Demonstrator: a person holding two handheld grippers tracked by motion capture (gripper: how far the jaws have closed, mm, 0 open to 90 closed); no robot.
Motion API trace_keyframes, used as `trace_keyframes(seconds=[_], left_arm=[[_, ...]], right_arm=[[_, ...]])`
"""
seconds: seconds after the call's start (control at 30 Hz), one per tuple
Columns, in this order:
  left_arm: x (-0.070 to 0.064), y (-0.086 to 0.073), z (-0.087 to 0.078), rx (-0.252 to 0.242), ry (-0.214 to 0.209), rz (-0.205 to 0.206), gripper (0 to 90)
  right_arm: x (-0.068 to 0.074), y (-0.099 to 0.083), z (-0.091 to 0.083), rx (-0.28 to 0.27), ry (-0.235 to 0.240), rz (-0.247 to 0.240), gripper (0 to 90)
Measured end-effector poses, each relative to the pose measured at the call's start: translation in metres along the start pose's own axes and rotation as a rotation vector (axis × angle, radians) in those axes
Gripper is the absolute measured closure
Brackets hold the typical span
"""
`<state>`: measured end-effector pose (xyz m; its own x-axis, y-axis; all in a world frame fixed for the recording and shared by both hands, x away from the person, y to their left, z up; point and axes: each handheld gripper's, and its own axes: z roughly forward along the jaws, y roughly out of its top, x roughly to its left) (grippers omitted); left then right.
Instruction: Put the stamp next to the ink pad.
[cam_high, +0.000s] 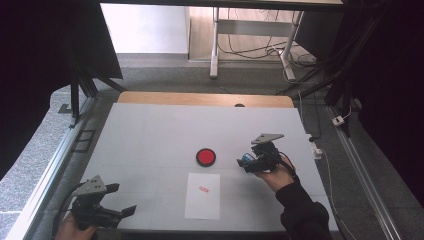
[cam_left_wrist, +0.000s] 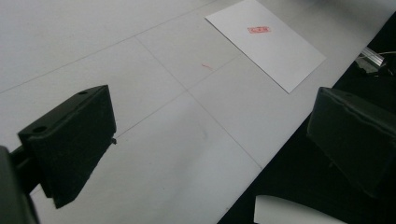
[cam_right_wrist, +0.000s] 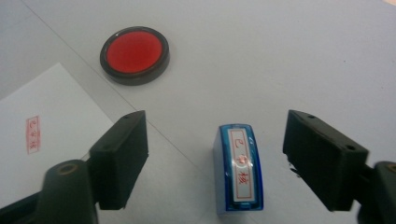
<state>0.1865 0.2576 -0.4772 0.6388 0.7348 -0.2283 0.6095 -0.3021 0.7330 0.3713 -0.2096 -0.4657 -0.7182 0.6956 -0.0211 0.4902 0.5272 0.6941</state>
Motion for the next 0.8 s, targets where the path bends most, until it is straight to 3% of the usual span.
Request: trace_keyframes(seconds=[0.07,0.3,0.8], left_arm=[[0.0,0.0,0.0,0.0,0.0,0.0,1.1],[0.0,0.0,0.0,-0.004,-0.006,0.003,1.0],[0.001,0.0,-0.001,-0.008,-0.01,-0.004,0.8]], right_arm=[[0.003,0.001,0.001,0.011,-0.006,0.014,12.2],[0.011,0.002,-0.001,0.009,0.014,0.038,1.9],[0.022,-0.002,-0.021,-0.04,0.018,0.023,0.0]])
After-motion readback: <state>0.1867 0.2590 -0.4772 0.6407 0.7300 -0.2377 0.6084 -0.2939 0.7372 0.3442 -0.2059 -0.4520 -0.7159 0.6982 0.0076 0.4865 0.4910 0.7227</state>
